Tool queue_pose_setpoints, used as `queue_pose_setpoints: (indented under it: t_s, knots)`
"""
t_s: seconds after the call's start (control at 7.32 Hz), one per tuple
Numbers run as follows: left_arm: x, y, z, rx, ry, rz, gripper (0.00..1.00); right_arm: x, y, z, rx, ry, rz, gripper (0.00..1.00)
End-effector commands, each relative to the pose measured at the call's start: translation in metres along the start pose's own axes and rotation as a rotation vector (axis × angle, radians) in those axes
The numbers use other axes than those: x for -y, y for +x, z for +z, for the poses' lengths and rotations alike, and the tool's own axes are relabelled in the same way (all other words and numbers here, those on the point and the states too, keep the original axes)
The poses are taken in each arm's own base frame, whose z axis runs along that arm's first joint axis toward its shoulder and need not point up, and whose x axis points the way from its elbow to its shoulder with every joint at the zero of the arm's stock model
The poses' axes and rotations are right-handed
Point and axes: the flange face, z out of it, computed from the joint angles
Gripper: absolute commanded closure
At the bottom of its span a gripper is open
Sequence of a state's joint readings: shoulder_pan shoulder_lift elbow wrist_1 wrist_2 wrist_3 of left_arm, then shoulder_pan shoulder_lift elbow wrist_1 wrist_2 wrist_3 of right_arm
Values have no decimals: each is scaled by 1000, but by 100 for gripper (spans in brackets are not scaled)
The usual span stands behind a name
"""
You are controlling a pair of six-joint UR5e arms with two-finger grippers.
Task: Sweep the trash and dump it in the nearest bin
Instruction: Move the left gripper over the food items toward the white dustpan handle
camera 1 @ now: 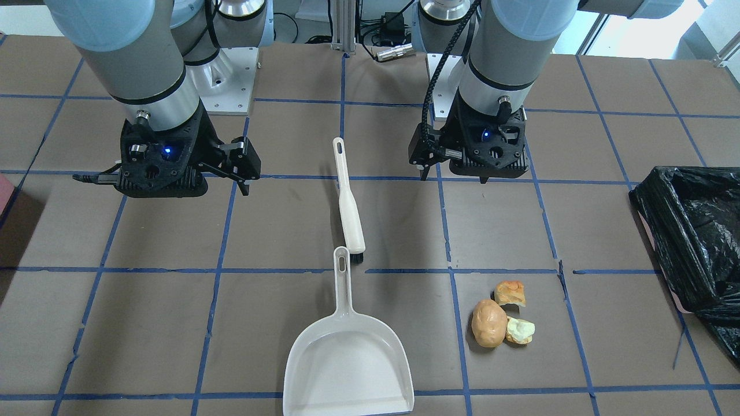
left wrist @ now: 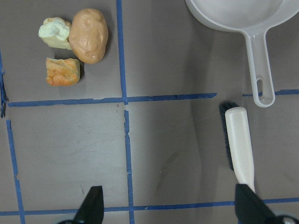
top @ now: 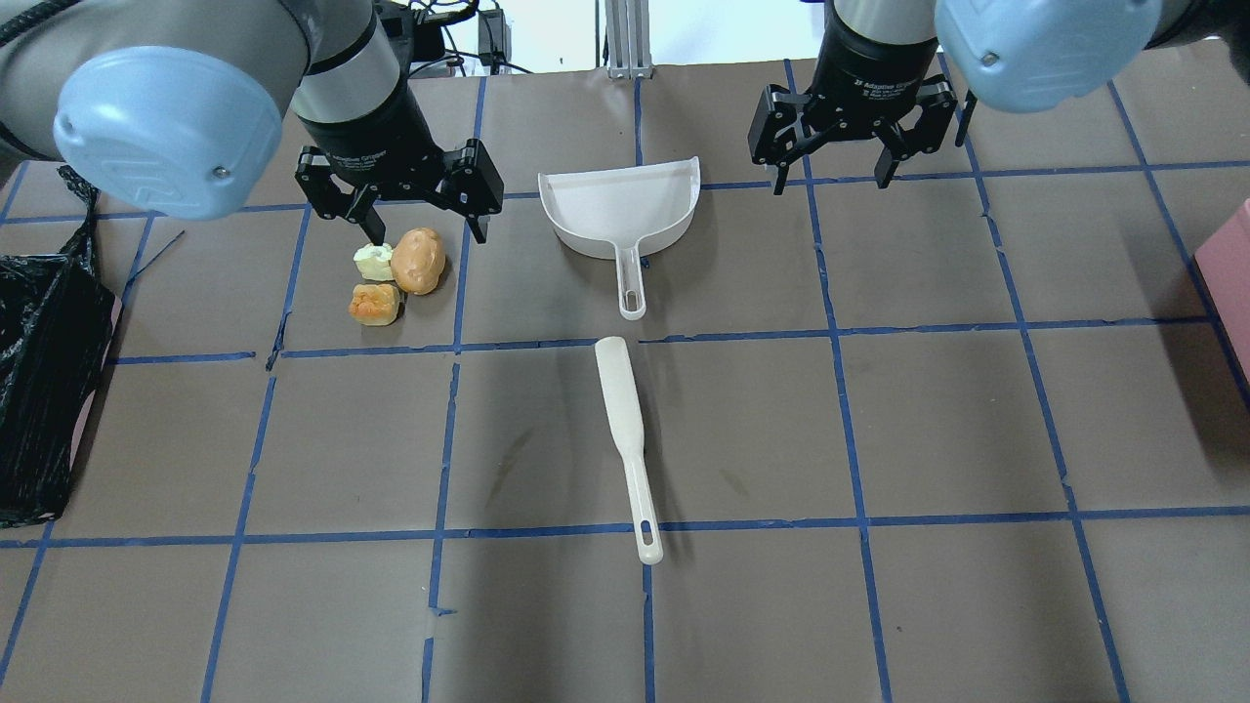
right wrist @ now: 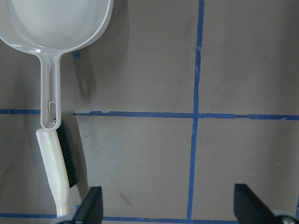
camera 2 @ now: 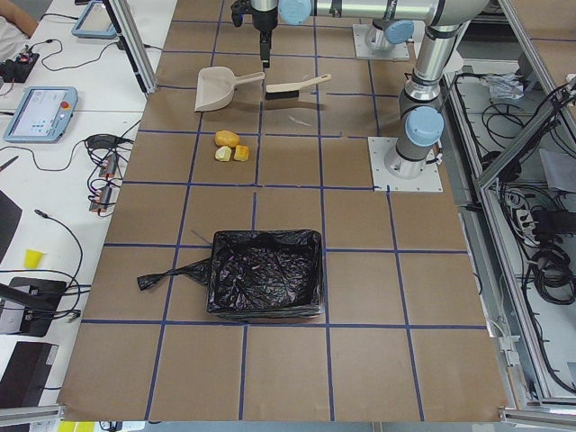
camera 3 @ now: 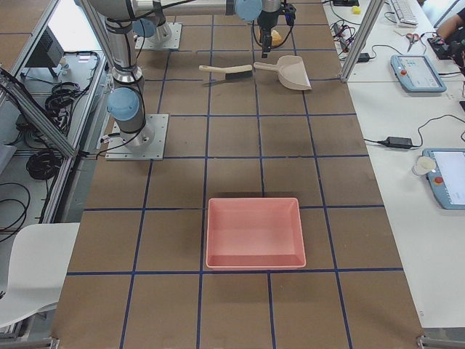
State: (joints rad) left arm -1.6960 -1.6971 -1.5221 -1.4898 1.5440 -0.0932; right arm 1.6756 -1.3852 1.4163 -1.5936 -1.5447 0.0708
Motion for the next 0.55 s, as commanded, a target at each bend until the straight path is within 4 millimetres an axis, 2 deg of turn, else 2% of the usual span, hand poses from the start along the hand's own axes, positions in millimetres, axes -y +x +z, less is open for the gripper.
queue_pose_setpoints:
  t_s: [0.0,0.14,0.27,0.41]
  knots:
    - [27,10,29,-54,16,-44,0,-1,-1,0,0,-4,0,0]
    - [44,16,56,-81,9,-88,0,-1,-1,-1,0,1,0,0]
    - [64,27,75,-115,27,-91,0,-1,-1,-1,0,-3,-1,0]
    - [75,43,92,-131,55,-121,0,-2,-2,-1,0,-4,-1,0]
